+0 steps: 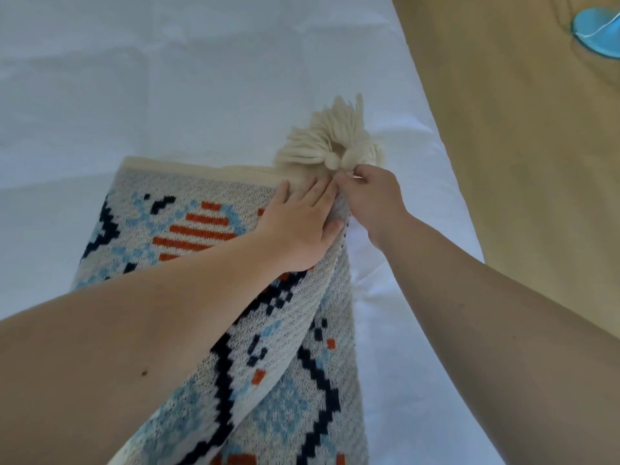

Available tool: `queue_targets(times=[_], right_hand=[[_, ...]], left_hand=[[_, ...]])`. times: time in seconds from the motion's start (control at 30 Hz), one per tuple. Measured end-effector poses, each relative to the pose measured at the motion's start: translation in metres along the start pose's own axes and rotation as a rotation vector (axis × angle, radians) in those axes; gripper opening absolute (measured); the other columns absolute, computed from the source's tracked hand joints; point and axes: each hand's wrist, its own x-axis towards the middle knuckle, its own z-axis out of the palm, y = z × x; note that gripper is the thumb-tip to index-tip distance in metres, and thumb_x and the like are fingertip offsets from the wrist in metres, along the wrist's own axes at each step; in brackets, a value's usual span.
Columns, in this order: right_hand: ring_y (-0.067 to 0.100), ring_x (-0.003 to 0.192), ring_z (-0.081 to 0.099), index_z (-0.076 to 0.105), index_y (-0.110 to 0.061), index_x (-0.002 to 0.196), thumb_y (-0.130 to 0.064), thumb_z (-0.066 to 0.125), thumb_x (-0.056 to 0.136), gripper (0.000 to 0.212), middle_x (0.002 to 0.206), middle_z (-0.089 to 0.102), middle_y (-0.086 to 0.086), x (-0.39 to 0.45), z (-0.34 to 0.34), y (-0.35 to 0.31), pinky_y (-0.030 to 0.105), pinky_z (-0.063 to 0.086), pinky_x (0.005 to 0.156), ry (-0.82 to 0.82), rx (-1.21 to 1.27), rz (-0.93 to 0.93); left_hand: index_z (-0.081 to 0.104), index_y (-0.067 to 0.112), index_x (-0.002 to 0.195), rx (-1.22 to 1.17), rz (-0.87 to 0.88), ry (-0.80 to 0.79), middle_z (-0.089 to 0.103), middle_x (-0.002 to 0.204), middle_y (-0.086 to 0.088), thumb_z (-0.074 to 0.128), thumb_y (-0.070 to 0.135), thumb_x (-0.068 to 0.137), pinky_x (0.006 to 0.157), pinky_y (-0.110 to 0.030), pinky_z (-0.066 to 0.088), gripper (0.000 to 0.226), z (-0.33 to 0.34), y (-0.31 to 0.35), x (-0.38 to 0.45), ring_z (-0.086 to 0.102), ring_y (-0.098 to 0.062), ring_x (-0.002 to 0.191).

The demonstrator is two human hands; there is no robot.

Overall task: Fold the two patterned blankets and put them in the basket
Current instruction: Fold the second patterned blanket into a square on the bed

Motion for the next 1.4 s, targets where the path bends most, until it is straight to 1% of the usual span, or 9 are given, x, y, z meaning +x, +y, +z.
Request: queue_targets(times=[0.07,0.17,0.3,0.6,0.7,0.8,1.03,1.23,1.4], right_hand=[[0.005,0.058,0.047,0.067,-0.008,0.095,-0.017,0.055,0.096,0.015,0.074,0.064,0.0,-0.008,0.004,0.006,0.022,0.039,0.056,-0.066,0.005,0.012],[0.001,0.056,0.052,0.067,-0.022,0.08,-0.014,0.058,0.094,0.018,0.066,0.062,-0.011,-0.008,0.005,0.004,0.025,0.046,0.057,0.066,0.036,-0.113],[0.008,0.085,0.068,0.069,-0.034,0.085,-0.012,0.061,0.086,0.023,0.085,0.071,-0.013,0.012,0.012,-0.009,0.034,0.057,0.086,0.15,0.096,-0.15],[-0.01,0.08,0.062,0.047,-0.026,0.139,-0.023,0.06,0.096,0.045,0.107,0.064,-0.012,-0.065,0.026,0.026,0.008,0.049,0.069,0.109,0.132,0.057],[-0.008,0.066,0.06,0.047,-0.026,0.138,-0.023,0.059,0.096,0.044,0.102,0.069,-0.007,-0.105,0.038,0.035,0.007,0.044,0.056,0.07,0.189,0.127],[-0.004,0.094,0.063,0.052,-0.028,0.135,-0.022,0.06,0.094,0.041,0.115,0.066,-0.016,-0.12,0.049,0.034,0.008,0.051,0.074,0.031,0.166,0.105],[0.016,0.084,0.072,0.07,-0.028,0.096,-0.028,0.064,0.09,0.009,0.092,0.075,-0.003,-0.133,0.046,0.035,0.044,0.06,0.08,-0.051,0.146,0.24],[0.017,0.101,0.072,0.065,-0.019,0.125,-0.034,0.056,0.099,0.031,0.111,0.074,0.0,-0.19,0.048,0.049,0.039,0.057,0.088,-0.26,0.617,0.499],[0.013,0.069,0.071,0.068,-0.009,0.092,-0.016,0.061,0.096,0.011,0.077,0.074,0.0,-0.235,0.049,0.059,0.023,0.054,0.061,-0.395,0.548,0.419]], left_hand=[[-0.013,0.016,0.158,0.015,-0.014,-0.023,-0.015,0.167,-0.001,0.01,0.051,0.105,0.124,-0.047,-0.006,0.067,0.004,-0.001,0.0,-0.016,-0.017,0.153],[-0.017,0.017,0.157,-0.012,-0.031,0.069,-0.017,0.166,0.0,0.009,0.051,0.104,0.124,-0.047,-0.005,0.067,0.002,-0.002,-0.001,-0.016,-0.016,0.153],[-0.012,0.019,0.159,-0.082,-0.058,0.222,-0.013,0.167,0.001,0.011,0.048,0.104,0.124,-0.043,-0.006,0.065,-0.009,-0.006,0.003,-0.013,-0.015,0.153],[-0.01,0.021,0.159,-0.029,0.014,0.075,-0.014,0.167,0.001,0.011,0.049,0.105,0.124,-0.045,-0.008,0.064,0.029,-0.017,-0.039,-0.018,-0.015,0.152],[-0.007,0.021,0.159,-0.064,0.048,0.097,-0.013,0.167,0.001,0.012,0.046,0.106,0.124,-0.042,-0.01,0.062,0.035,-0.02,-0.057,-0.017,-0.015,0.152],[-0.003,0.022,0.159,-0.093,0.058,0.111,-0.008,0.167,0.002,0.008,0.045,0.105,0.123,-0.039,-0.011,0.06,0.044,-0.024,-0.079,-0.013,-0.013,0.153],[0.004,0.02,0.16,-0.152,0.123,0.119,0.002,0.168,0.001,0.005,0.05,0.099,0.124,-0.04,-0.01,0.067,0.06,-0.022,-0.107,-0.006,-0.014,0.154],[0.01,0.018,0.16,-0.18,0.166,0.145,0.006,0.168,-0.003,0.007,0.046,0.101,0.124,-0.046,-0.004,0.066,0.066,-0.022,-0.112,-0.002,-0.019,0.155],[0.015,0.015,0.159,-0.209,0.184,0.168,0.012,0.167,-0.006,0.013,0.045,0.103,0.124,-0.048,-0.002,0.064,0.067,-0.024,-0.118,0.005,-0.022,0.155]])
